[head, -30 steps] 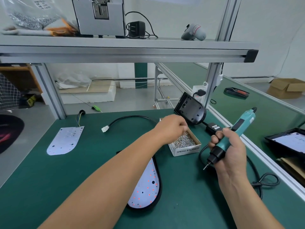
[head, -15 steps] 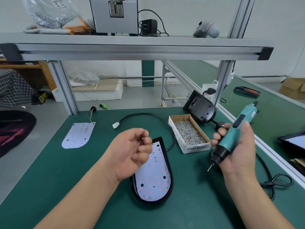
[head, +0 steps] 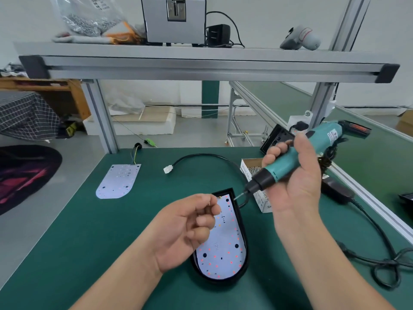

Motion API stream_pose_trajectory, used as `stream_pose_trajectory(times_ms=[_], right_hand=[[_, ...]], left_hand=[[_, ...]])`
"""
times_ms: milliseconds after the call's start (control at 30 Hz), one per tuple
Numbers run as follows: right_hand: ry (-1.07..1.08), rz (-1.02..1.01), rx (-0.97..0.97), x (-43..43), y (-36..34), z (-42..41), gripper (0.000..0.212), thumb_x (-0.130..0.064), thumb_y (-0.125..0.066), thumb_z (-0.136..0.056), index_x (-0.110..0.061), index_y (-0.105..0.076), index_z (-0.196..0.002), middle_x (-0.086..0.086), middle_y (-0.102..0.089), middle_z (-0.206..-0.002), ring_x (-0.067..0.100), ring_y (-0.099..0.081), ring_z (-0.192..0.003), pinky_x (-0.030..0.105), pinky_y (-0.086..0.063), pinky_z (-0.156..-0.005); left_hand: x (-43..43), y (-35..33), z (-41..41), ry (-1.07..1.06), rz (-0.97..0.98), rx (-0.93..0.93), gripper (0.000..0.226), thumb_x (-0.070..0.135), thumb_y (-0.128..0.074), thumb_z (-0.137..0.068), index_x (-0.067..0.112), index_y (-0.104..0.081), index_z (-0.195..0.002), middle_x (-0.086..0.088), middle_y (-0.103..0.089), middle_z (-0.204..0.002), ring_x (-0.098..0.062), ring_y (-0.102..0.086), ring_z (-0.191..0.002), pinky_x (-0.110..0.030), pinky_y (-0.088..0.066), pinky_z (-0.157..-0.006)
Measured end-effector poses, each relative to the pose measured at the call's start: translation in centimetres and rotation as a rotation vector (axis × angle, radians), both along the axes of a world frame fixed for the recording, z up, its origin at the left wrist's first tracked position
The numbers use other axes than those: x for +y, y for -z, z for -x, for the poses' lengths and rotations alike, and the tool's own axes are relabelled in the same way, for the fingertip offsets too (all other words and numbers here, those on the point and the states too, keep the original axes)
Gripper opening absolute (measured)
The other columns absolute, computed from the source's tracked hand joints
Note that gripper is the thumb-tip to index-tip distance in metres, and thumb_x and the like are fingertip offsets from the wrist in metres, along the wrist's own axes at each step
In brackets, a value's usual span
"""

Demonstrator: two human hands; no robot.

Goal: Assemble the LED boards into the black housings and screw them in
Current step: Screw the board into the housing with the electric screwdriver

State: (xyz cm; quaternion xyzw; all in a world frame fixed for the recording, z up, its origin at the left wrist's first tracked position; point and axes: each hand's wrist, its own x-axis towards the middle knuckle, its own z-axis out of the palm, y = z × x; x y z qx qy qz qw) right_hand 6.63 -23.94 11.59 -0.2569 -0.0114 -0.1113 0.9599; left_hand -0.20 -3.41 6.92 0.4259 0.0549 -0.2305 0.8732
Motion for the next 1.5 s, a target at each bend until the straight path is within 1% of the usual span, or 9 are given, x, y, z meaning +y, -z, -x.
stream_pose_trajectory(times_ms=[200,333,467,567,767,900,1000,1133,1500], right_hand=[[-0.053,0.019,-0.011,0.7,1.9,0.1,0.015,-0.023,-0.068,-0.097,-0.015,-0.059,-0.088,0.001,-0.057,-0.078,0.013,-0.053,-0.062,0.021,-0.047,-0.053],[-0.038,0.023,-0.045,0.0,2.1,0.8,0.012,-0.023,-0.068,-0.097,-0.014,-0.064,-0.091,0.001,-0.060,-0.081,0.013,-0.056,-0.065,0.022,-0.047,-0.054],[-0.021,0.087,-0.059,-0.5,2.1,0.9,0.006,-0.020,-0.066,-0.100,-0.016,-0.064,-0.097,0.001,-0.068,-0.091,0.011,-0.057,-0.065,0.022,-0.048,-0.056],[-0.002,0.143,-0.068,-0.5,2.1,1.0,0.006,-0.019,-0.068,-0.098,-0.017,-0.062,-0.097,0.000,-0.065,-0.089,0.010,-0.052,-0.063,0.022,-0.047,-0.057],[-0.120,0.062,-0.110,-1.0,2.1,1.3,0.022,-0.021,-0.059,-0.103,-0.009,-0.062,-0.120,0.005,-0.059,-0.097,0.015,-0.053,-0.076,0.026,-0.049,-0.073],[-0.079,0.066,-0.094,-0.7,2.0,1.5,0.015,-0.021,-0.067,-0.099,-0.013,-0.068,-0.111,0.005,-0.063,-0.097,0.016,-0.065,-0.083,0.030,-0.059,-0.080],[-0.025,0.104,-0.055,-0.6,2.0,1.7,0.010,-0.026,-0.071,-0.098,-0.017,-0.066,-0.100,0.005,-0.068,-0.093,0.017,-0.072,-0.081,0.028,-0.061,-0.071],[-0.039,0.050,-0.057,-0.9,2.0,1.7,0.010,-0.021,-0.064,-0.101,-0.017,-0.057,-0.095,0.003,-0.060,-0.085,0.009,-0.050,-0.059,0.020,-0.047,-0.055],[-0.033,0.030,-0.115,-0.7,2.1,1.7,0.010,-0.017,-0.058,-0.099,-0.016,-0.058,-0.089,0.002,-0.055,-0.081,0.010,-0.044,-0.058,0.021,-0.042,-0.053]], left_hand=[[-0.4,0.0,0.3,0.052,-0.043,-0.052,0.017,0.016,-0.066,-0.093,0.007,-0.079,-0.097,-0.011,-0.066,-0.092,-0.010,-0.045,-0.062,-0.017,-0.034,-0.042],[-0.7,0.2,0.6,0.055,-0.054,-0.076,0.017,0.012,-0.067,-0.094,0.005,-0.081,-0.100,-0.013,-0.067,-0.093,-0.010,-0.046,-0.062,-0.017,-0.033,-0.043],[-0.8,0.4,0.6,0.026,-0.071,-0.103,0.006,0.006,-0.079,-0.089,0.006,-0.079,-0.095,-0.010,-0.066,-0.090,-0.008,-0.043,-0.059,-0.015,-0.032,-0.041],[-0.7,0.4,0.6,0.020,-0.135,-0.162,0.013,0.017,-0.083,-0.083,0.010,-0.074,-0.088,-0.006,-0.065,-0.087,-0.007,-0.039,-0.058,-0.015,-0.031,-0.040],[-0.5,0.5,0.6,0.022,-0.262,-0.236,0.017,0.022,-0.083,-0.087,0.008,-0.077,-0.093,-0.009,-0.066,-0.089,-0.010,-0.030,-0.059,-0.015,-0.029,-0.043],[-0.3,0.8,0.4,0.011,-0.267,-0.239,0.014,0.017,-0.077,-0.090,0.006,-0.079,-0.099,-0.011,-0.067,-0.091,-0.012,-0.026,-0.061,-0.015,-0.028,-0.043],[-0.1,0.9,0.2,0.019,-0.279,-0.251,0.010,0.014,-0.078,-0.092,0.007,-0.080,-0.099,-0.012,-0.067,-0.092,-0.012,-0.025,-0.060,-0.016,-0.028,-0.043],[-0.2,1.2,0.3,0.046,-0.345,-0.277,0.014,0.016,-0.076,-0.088,0.007,-0.080,-0.099,-0.011,-0.069,-0.090,-0.012,-0.026,-0.056,-0.016,-0.028,-0.043],[-0.7,1.5,0.7,0.073,-0.410,-0.316,0.011,0.018,-0.074,-0.091,0.012,-0.081,-0.096,-0.010,-0.069,-0.092,-0.011,-0.026,-0.055,-0.017,-0.027,-0.045]])
